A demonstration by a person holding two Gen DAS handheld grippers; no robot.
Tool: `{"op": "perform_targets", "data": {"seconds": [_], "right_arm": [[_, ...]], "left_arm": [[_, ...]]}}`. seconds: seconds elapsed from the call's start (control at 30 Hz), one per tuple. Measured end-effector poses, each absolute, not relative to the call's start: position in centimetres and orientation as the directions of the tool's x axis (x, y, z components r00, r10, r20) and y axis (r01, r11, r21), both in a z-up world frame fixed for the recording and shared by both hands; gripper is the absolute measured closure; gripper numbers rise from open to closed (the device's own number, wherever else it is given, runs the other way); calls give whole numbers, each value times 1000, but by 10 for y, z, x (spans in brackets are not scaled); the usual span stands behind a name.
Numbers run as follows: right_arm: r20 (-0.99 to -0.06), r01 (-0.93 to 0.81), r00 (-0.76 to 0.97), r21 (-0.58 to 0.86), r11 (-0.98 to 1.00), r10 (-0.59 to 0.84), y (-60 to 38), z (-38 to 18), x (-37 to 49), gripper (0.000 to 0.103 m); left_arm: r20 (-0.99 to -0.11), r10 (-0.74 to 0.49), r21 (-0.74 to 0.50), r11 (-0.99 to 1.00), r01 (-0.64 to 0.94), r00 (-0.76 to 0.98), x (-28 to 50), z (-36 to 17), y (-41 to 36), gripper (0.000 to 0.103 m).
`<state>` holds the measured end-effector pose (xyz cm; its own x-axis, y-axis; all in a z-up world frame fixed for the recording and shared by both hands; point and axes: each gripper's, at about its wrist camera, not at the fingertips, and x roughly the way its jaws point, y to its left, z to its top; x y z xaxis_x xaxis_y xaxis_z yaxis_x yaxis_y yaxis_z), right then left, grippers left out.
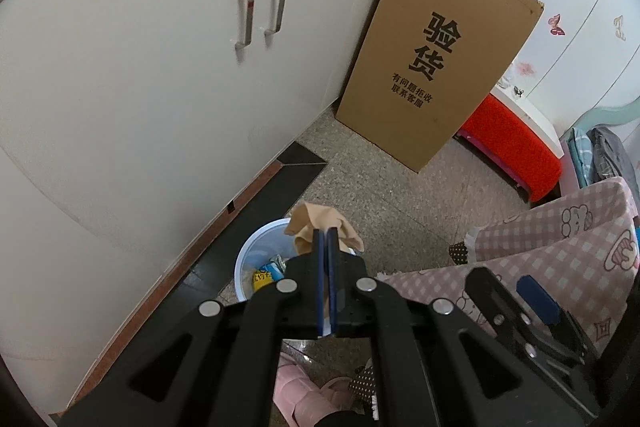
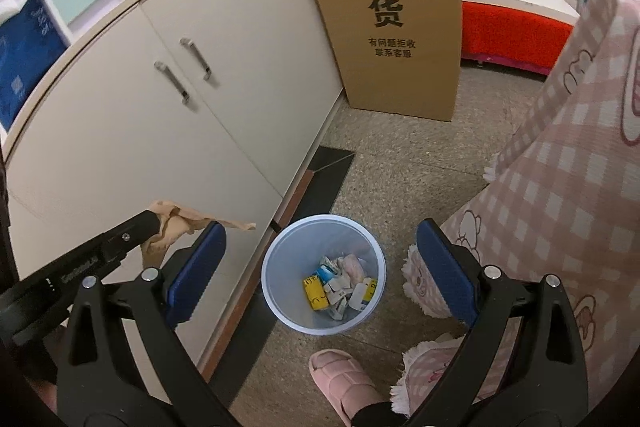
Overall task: Collect trash
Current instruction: 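Carry the bag and sock to the wastebasket and open both grippers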
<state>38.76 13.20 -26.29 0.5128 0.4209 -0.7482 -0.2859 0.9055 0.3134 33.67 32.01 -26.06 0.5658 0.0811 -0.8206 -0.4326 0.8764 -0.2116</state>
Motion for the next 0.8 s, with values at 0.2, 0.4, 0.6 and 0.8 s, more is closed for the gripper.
{"op": "perform_targets", "data": {"seconds": [0.2, 0.4, 0.6, 0.8], "right_arm": [[-739, -258, 528, 330, 908, 418, 122, -263, 391, 9], [-742, -267, 520, 329, 906, 423, 122, -263, 389, 9], [-740, -264, 524, 330, 906, 422, 121, -262, 387, 9], [-731, -274, 522, 345, 898, 440, 124, -248, 377, 9]], "left_arm": [[-818, 72, -225, 874, -432, 571, 354, -263, 319, 93], [-828, 101, -221, 846, -485, 552, 355, -272, 323, 37], [-834, 117, -199, 848, -491, 540, 344, -273, 324, 35], [-828, 130, -200, 841, -503, 546, 323, -258, 327, 35]]}}
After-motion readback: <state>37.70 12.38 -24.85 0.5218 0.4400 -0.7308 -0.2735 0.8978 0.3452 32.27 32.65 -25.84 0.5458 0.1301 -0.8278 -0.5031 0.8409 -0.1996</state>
